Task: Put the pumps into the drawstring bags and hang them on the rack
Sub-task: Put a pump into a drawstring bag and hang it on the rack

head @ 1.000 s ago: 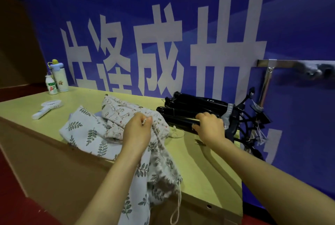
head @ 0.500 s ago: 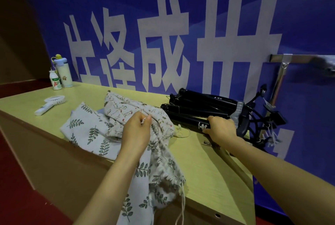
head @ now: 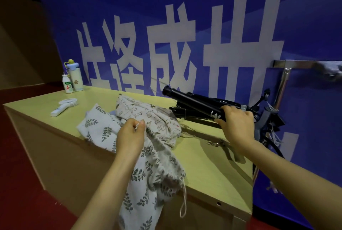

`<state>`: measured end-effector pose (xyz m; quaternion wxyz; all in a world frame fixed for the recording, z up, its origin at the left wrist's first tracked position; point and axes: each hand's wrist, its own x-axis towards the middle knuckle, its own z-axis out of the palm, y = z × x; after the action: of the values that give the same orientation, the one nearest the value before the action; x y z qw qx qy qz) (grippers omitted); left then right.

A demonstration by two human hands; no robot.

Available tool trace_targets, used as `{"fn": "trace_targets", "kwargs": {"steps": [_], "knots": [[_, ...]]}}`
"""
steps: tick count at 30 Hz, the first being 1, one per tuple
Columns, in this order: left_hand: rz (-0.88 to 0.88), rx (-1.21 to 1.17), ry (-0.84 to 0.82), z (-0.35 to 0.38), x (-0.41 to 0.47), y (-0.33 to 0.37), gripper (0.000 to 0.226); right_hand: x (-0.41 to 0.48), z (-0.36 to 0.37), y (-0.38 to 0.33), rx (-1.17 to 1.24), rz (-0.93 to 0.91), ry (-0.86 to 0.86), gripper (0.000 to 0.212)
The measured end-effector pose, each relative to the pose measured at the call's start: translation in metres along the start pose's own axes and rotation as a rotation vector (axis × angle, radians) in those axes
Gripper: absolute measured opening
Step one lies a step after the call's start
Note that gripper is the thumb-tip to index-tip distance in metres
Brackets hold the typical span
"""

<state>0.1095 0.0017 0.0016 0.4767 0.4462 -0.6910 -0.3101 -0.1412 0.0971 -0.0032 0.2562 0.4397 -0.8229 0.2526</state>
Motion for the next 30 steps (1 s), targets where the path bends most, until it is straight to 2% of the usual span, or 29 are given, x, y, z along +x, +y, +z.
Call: {"fn": "trace_targets", "kwargs": {"steps": [5, 11, 17, 20, 22, 24, 27, 30], "knots": [[-0.018, -0.014, 0.054, -0.024, -0.010, -0.003, 0.033, -0.013, -0.027, -0.008, 0.130, -0.039, 0.058, 0.040], [-0.164, -0.147, 0.180, -0.065, -0.007, -0.021, 0.033, -0.027, -0.054, -0.016, 0.255, -0.228, 0.037, 0.040], [-0.277, -0.421, 0.199, -0.102, -0.006, -0.025, 0.017, -0.038, -0.055, -0.029, 0.179, -0.483, 0.043, 0.045], [-0.296, -0.489, 0.215, -0.112, -0.007, -0.030, 0.016, -0.043, -0.049, -0.037, 0.103, -0.529, 0.054, 0.046], [-0.245, -0.447, 0.224, -0.117, -0.010, -0.030, 0.020, -0.045, -0.045, -0.042, 0.067, -0.555, 0.073, 0.046], [-0.123, -0.356, 0.215, -0.118, -0.014, -0.026, 0.023, -0.048, -0.043, -0.047, 0.034, -0.588, 0.096, 0.046], [0.062, -0.179, 0.111, -0.113, -0.022, -0.012, 0.030, -0.053, -0.040, -0.055, -0.010, -0.641, 0.111, 0.046], [0.125, -0.045, 0.108, -0.106, -0.024, -0.007, 0.032, -0.057, -0.041, -0.061, -0.004, -0.690, 0.124, 0.042]]}}
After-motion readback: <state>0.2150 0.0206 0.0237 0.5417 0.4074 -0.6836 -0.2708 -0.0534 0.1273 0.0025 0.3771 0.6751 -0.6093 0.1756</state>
